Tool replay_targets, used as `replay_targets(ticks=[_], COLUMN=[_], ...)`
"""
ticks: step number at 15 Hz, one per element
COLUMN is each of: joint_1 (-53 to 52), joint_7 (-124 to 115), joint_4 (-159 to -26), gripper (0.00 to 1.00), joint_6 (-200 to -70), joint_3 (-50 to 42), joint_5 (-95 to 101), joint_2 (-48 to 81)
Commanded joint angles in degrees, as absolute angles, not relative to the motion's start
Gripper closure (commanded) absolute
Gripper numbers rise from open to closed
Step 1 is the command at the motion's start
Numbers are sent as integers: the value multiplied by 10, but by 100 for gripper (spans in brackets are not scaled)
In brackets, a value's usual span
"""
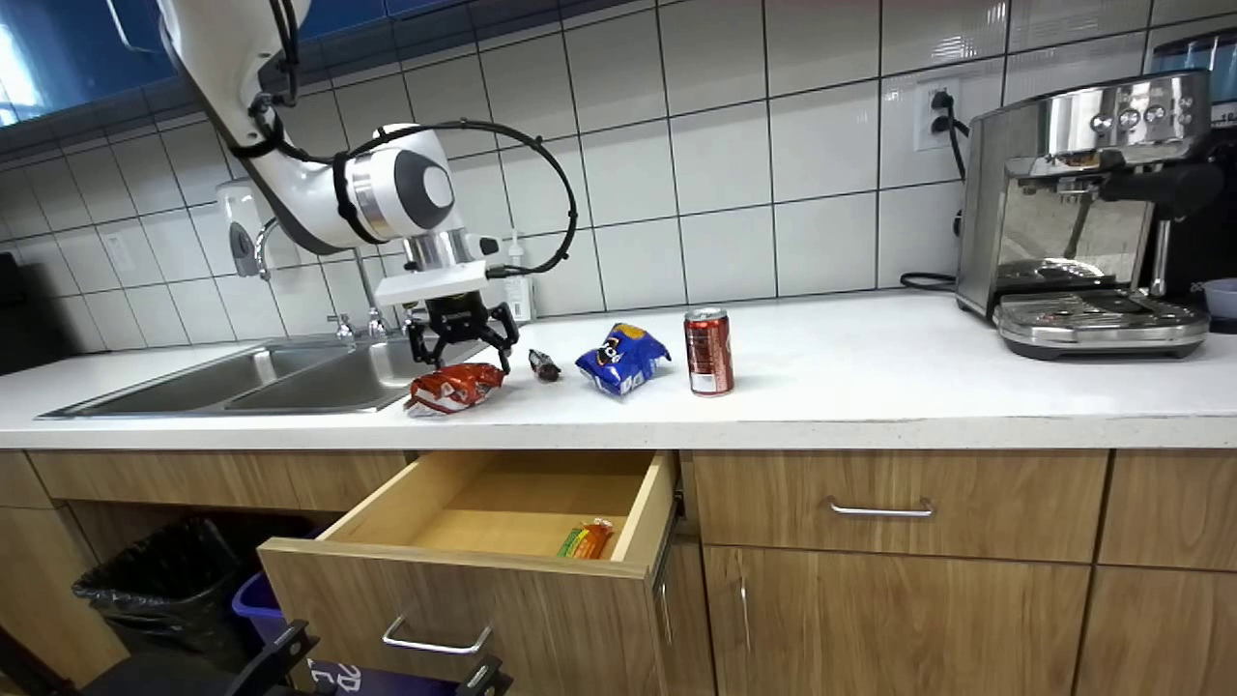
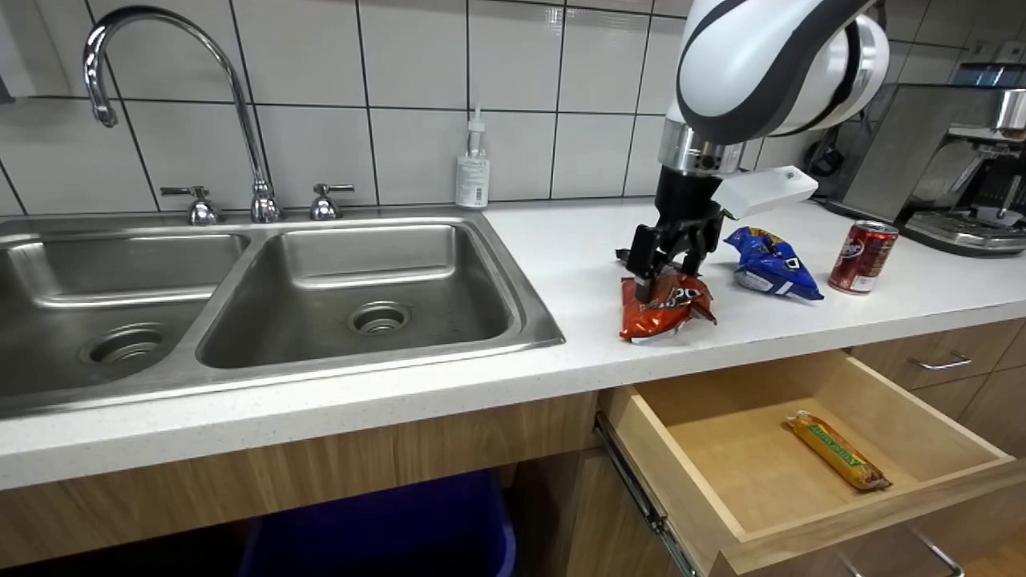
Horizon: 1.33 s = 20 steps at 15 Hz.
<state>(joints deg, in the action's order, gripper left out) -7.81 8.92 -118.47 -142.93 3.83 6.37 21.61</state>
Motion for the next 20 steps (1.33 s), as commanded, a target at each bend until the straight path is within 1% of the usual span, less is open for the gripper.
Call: replay_targets(ticks=[1,11,20], joint_1=[-75,-66,-61], joint_7=[78,72,80], joint_4=[-1225,-1289,-1310], gripper=[0,0,0], joint_6=[-1416,-1418,-1421], joint_3=[41,31,31], joint_5=[76,79,76], joint_2=[173,127,129])
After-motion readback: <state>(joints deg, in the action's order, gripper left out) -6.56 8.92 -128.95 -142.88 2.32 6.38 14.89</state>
